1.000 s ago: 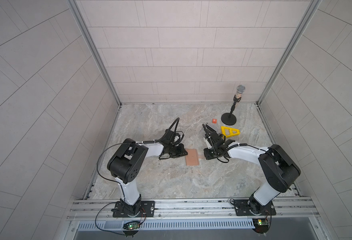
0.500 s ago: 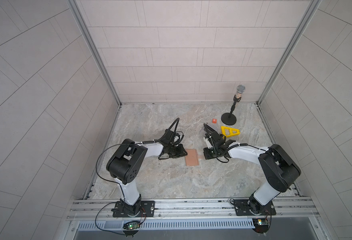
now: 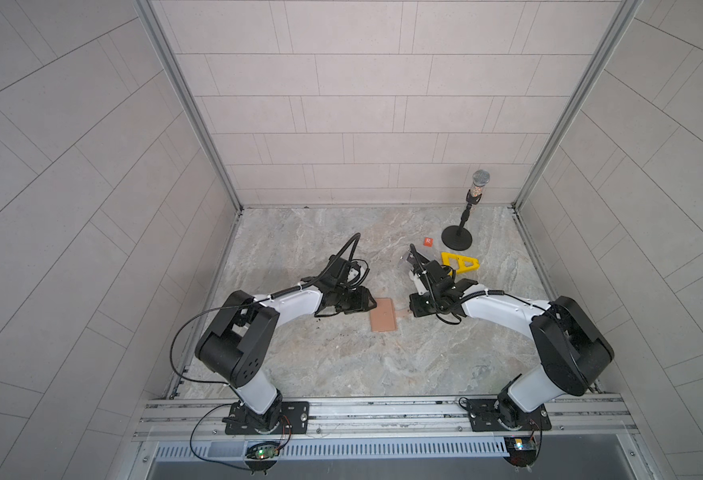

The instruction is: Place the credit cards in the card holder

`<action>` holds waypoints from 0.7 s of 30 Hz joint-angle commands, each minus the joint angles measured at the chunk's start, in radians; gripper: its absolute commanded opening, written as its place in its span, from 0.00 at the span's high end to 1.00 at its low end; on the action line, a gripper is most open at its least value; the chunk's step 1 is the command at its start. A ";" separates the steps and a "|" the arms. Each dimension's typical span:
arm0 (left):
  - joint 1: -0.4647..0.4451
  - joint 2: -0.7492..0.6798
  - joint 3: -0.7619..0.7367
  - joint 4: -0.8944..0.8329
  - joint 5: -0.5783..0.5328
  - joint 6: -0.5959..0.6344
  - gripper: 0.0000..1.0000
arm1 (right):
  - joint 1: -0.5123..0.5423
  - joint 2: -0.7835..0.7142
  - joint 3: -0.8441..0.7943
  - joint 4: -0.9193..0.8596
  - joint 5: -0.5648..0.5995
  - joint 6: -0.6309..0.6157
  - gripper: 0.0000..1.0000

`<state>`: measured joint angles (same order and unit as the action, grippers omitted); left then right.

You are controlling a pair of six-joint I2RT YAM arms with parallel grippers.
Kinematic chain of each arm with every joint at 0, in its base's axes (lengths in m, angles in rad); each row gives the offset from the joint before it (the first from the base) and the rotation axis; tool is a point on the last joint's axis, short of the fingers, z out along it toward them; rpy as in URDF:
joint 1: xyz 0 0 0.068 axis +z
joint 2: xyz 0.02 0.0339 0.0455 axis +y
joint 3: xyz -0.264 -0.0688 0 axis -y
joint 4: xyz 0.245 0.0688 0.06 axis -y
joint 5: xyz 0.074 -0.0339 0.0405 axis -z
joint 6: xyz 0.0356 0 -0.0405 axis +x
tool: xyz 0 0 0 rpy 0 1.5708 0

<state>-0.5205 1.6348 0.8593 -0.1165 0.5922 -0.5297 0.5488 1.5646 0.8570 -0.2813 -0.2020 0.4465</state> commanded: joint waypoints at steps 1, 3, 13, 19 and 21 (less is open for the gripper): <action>-0.007 -0.029 0.012 -0.048 -0.046 0.029 0.53 | -0.002 0.004 -0.010 -0.001 -0.021 0.009 0.79; -0.007 -0.025 0.012 -0.046 -0.040 0.028 0.53 | -0.003 0.014 -0.014 0.011 -0.042 0.015 0.79; -0.018 0.001 0.014 -0.032 -0.032 0.022 0.53 | -0.002 0.055 -0.020 0.040 -0.089 0.031 0.88; -0.021 -0.015 0.011 -0.026 -0.037 0.025 0.53 | -0.002 -0.019 -0.012 0.023 -0.094 0.039 1.00; -0.022 -0.028 0.004 -0.019 -0.037 0.025 0.53 | -0.001 -0.057 0.000 -0.007 -0.093 0.032 1.00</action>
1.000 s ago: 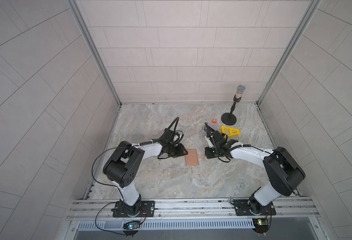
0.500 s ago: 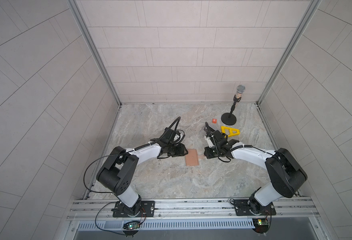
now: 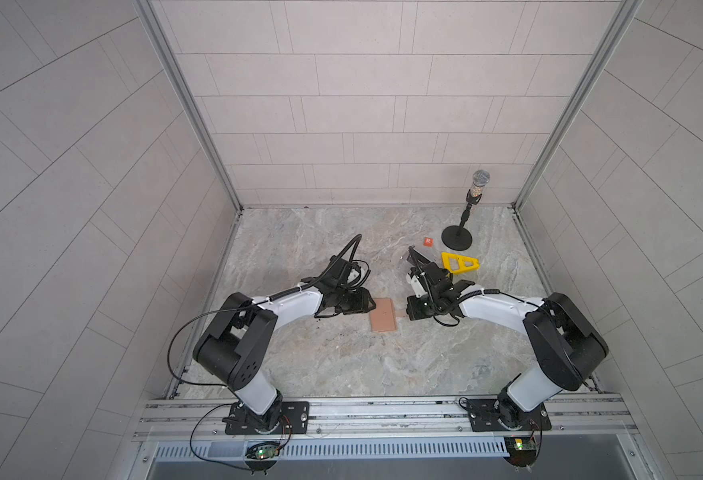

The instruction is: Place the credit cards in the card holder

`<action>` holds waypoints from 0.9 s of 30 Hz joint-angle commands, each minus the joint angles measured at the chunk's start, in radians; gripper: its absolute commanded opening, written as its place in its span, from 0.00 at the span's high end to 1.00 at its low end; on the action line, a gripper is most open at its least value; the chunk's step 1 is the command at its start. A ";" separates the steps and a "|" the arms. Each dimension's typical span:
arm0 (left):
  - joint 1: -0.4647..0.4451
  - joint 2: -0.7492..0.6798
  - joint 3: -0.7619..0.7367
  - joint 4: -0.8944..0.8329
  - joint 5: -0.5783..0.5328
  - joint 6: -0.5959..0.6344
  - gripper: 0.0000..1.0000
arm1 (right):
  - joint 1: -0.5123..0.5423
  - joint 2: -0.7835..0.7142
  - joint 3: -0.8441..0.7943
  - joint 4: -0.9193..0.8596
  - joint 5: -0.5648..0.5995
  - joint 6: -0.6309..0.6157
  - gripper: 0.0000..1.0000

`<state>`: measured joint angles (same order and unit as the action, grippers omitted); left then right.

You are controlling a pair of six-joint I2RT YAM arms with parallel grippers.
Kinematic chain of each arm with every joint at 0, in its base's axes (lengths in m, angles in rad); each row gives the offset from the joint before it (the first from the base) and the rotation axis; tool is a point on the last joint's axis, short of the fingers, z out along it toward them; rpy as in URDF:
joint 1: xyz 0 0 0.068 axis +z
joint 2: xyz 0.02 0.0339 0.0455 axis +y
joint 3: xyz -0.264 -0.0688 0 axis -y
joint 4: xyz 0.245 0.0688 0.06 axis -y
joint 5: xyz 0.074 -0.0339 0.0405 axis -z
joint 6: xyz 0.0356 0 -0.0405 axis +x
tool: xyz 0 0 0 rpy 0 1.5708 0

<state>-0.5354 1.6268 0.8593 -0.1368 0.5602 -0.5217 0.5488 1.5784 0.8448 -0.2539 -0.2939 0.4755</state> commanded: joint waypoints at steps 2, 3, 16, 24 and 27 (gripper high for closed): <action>-0.007 -0.035 -0.007 0.011 -0.006 0.019 0.53 | -0.003 -0.110 0.027 -0.061 -0.002 -0.008 1.00; -0.008 -0.046 -0.011 0.015 -0.009 0.020 0.53 | -0.002 -0.132 0.034 -0.076 -0.003 -0.013 1.00; -0.006 -0.195 -0.114 0.131 -0.056 -0.010 0.44 | 0.015 -0.206 0.136 -0.162 -0.083 -0.096 1.00; -0.005 -0.226 -0.142 0.124 -0.113 -0.014 0.44 | 0.080 -0.036 0.250 -0.164 -0.146 -0.129 1.00; -0.004 -0.232 -0.148 0.110 -0.143 -0.014 0.44 | 0.102 0.016 0.288 -0.166 -0.162 -0.140 1.00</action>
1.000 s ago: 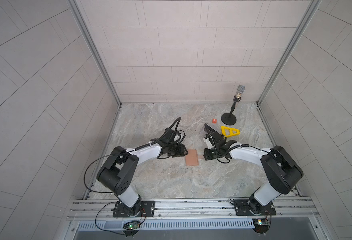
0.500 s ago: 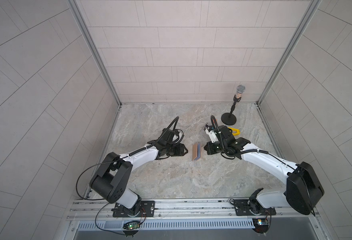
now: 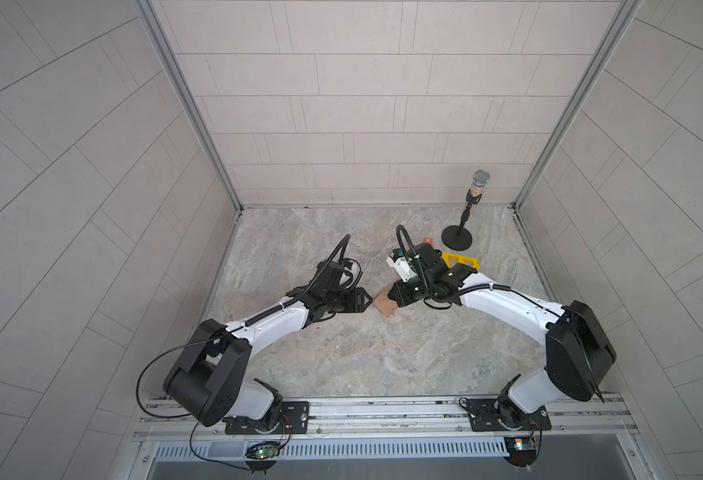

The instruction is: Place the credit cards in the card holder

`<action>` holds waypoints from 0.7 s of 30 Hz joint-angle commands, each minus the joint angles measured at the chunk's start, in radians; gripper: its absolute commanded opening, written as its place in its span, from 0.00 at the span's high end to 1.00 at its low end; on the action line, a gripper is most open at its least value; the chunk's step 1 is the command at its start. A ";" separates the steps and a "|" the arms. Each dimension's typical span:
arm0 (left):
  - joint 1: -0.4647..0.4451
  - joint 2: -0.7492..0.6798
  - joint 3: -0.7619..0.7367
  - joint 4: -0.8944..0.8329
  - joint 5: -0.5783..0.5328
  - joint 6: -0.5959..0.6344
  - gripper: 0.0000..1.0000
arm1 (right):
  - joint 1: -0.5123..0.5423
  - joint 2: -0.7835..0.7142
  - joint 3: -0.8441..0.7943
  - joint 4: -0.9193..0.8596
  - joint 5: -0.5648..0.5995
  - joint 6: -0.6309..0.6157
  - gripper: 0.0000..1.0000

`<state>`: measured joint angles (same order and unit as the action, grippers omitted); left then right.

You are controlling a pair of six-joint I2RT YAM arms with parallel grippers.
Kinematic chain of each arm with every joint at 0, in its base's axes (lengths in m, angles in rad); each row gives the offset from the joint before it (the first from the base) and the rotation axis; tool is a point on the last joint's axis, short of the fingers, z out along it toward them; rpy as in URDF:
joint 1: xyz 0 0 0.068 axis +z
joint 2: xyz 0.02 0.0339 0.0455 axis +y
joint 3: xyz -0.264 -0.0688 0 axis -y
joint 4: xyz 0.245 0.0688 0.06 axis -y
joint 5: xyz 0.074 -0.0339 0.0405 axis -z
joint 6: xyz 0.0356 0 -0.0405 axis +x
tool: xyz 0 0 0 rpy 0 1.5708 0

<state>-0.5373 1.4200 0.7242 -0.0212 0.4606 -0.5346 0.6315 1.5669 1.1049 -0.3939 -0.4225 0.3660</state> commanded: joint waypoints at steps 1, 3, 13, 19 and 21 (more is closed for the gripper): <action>0.000 -0.029 -0.016 -0.010 -0.054 -0.001 0.44 | 0.025 0.041 0.039 -0.026 -0.043 -0.036 1.00; -0.001 -0.043 -0.021 -0.019 -0.081 -0.003 0.44 | 0.034 0.062 0.056 -0.039 -0.051 -0.051 1.00; 0.008 -0.056 -0.038 0.016 -0.111 -0.034 0.45 | 0.025 0.014 0.033 -0.121 0.057 -0.107 1.00; 0.007 0.014 -0.014 0.035 -0.053 -0.055 0.46 | -0.020 -0.008 -0.006 -0.121 0.103 -0.097 1.00; 0.007 0.024 -0.018 0.055 -0.033 -0.065 0.48 | -0.031 -0.009 -0.007 -0.120 0.102 -0.087 1.00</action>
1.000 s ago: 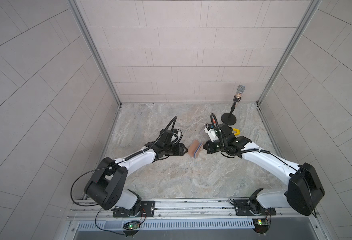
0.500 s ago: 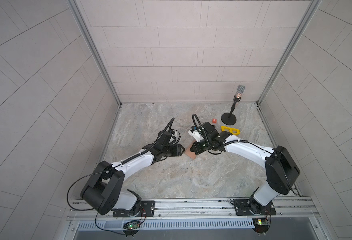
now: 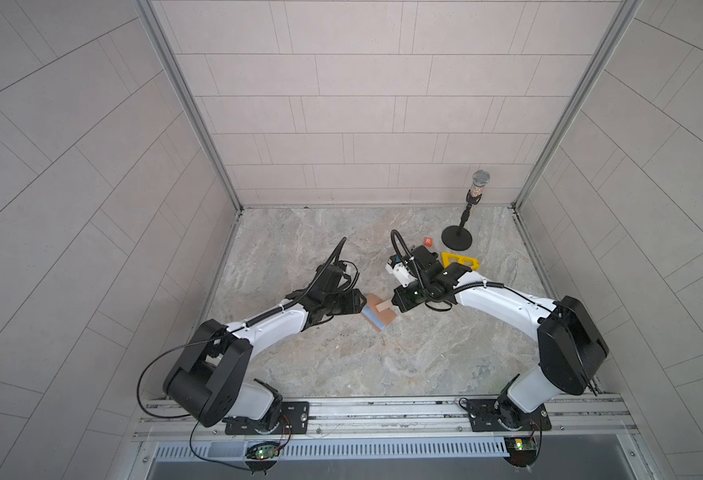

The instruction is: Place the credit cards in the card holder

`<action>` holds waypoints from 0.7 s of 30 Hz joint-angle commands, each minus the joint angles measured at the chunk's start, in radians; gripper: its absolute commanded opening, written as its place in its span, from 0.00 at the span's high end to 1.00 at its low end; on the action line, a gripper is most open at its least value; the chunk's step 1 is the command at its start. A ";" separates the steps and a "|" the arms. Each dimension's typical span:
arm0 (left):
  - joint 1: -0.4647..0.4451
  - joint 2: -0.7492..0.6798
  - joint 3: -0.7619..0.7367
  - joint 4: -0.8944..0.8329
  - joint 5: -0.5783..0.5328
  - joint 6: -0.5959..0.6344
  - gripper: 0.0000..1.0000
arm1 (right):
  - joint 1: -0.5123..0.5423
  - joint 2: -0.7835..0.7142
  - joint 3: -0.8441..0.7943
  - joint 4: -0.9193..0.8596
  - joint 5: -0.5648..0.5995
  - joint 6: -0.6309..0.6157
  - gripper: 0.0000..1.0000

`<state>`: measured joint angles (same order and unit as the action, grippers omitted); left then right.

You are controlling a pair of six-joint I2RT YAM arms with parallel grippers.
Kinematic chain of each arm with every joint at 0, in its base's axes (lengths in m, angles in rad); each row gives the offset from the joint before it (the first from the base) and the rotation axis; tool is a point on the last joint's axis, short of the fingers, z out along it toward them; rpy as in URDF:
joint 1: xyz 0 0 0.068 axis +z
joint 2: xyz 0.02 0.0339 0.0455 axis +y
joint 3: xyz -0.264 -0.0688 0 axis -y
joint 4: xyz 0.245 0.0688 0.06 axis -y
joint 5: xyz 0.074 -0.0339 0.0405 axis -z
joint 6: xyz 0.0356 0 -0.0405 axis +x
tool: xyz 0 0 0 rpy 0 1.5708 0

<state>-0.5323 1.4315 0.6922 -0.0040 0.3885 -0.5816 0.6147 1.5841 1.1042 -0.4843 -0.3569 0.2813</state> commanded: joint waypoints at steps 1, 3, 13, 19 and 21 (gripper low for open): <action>0.002 0.016 0.011 0.044 0.049 -0.021 0.48 | -0.016 -0.028 -0.009 -0.027 0.037 0.000 1.00; 0.002 0.022 0.009 0.053 0.063 -0.024 0.49 | -0.019 -0.033 -0.010 -0.020 0.046 0.011 1.00; -0.014 0.104 0.010 0.150 0.139 -0.084 0.55 | -0.051 -0.074 -0.056 0.011 0.092 0.094 1.00; -0.039 0.198 0.060 0.190 0.174 -0.102 0.55 | -0.058 -0.102 -0.077 -0.027 0.142 0.091 1.00; -0.047 0.233 0.083 0.199 0.196 -0.104 0.55 | -0.059 -0.110 -0.089 -0.037 0.152 0.085 1.00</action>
<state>-0.5667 1.6386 0.7288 0.1467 0.5430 -0.6769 0.5598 1.5059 1.0328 -0.4805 -0.2440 0.3668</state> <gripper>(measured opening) 0.447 0.046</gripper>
